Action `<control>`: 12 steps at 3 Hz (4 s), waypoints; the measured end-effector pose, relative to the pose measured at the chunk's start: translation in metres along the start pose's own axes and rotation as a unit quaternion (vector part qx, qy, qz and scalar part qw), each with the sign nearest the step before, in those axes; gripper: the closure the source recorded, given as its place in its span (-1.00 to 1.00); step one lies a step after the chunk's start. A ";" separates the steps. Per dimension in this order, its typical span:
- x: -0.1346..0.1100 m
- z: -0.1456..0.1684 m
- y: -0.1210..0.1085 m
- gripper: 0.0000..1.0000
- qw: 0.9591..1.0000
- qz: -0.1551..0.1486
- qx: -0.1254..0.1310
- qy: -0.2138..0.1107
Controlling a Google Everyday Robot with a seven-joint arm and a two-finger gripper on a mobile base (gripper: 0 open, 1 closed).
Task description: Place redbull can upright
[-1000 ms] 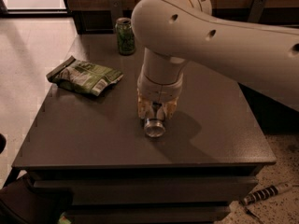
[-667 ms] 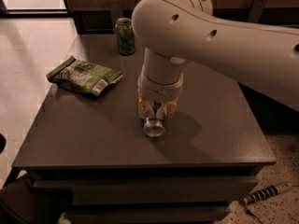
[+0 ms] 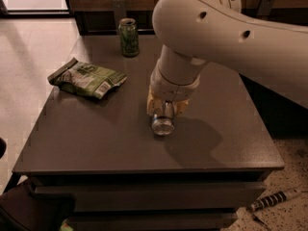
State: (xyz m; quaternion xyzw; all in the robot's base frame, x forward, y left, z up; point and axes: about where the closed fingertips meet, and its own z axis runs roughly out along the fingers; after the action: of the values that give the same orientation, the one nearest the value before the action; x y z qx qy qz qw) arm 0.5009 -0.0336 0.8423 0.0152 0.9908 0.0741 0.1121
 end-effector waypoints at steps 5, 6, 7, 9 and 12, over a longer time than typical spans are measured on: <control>-0.064 -0.140 -0.078 1.00 0.894 -0.013 -0.293 -0.340; -0.058 -0.165 -0.069 1.00 0.860 -0.106 -0.327 -0.377; -0.063 -0.161 -0.032 1.00 0.844 -0.174 -0.335 -0.382; -0.060 -0.157 -0.030 1.00 0.839 -0.179 -0.337 -0.389; -0.013 -0.131 -0.017 1.00 0.787 -0.244 -0.352 -0.445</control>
Offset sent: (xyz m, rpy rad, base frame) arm 0.0382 -0.0879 0.1076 0.4787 -0.7734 0.2470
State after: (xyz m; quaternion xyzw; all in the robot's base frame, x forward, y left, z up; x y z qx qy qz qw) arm 0.4842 -0.0694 0.9685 -0.2365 0.7074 0.3725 0.5522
